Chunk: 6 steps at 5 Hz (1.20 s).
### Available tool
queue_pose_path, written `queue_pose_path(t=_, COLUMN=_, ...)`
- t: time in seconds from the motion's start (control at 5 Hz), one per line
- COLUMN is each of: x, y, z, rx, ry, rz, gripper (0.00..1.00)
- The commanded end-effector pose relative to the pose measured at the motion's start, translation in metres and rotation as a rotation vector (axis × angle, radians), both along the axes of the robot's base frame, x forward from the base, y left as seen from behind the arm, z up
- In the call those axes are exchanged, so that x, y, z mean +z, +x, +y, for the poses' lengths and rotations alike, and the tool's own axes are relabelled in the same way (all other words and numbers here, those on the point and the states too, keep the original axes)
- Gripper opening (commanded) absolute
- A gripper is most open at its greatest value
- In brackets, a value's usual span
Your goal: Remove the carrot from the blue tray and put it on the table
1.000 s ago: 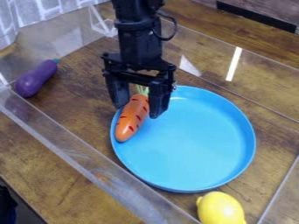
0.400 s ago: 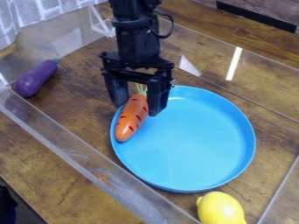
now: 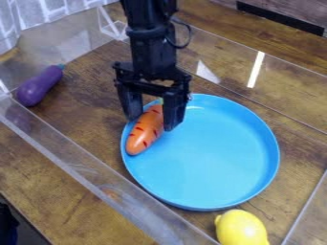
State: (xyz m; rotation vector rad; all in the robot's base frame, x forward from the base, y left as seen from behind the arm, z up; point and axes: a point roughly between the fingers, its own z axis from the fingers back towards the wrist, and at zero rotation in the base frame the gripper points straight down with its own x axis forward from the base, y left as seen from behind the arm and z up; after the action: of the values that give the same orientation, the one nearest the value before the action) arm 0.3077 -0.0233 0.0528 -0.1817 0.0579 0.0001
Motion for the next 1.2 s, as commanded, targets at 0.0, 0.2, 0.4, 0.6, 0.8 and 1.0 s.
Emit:
queue_pose_path(t=0.0, x=0.007, y=0.015, z=0.010, rx=0.022, ry=0.012, rz=-0.054, gripper=1.00)
queue_pose_path(t=0.2, x=0.000, y=0.018, z=0.010, rx=0.023, ry=0.018, rz=-0.050, gripper=1.00)
queue_pose_path(t=0.4, x=-0.005, y=0.023, z=0.011, rx=0.025, ry=0.026, rz=-0.048, gripper=1.00)
queue_pose_path(t=0.6, x=-0.010, y=0.027, z=0.013, rx=0.026, ry=0.035, rz=-0.045, gripper=1.00)
queue_pose_path(t=0.8, x=-0.015, y=0.030, z=0.014, rx=0.026, ry=0.045, rz=-0.040, gripper=0.00)
queue_pose_path(t=1.0, x=-0.010, y=0.032, z=0.015, rx=0.018, ry=0.054, rz=-0.044, gripper=0.00)
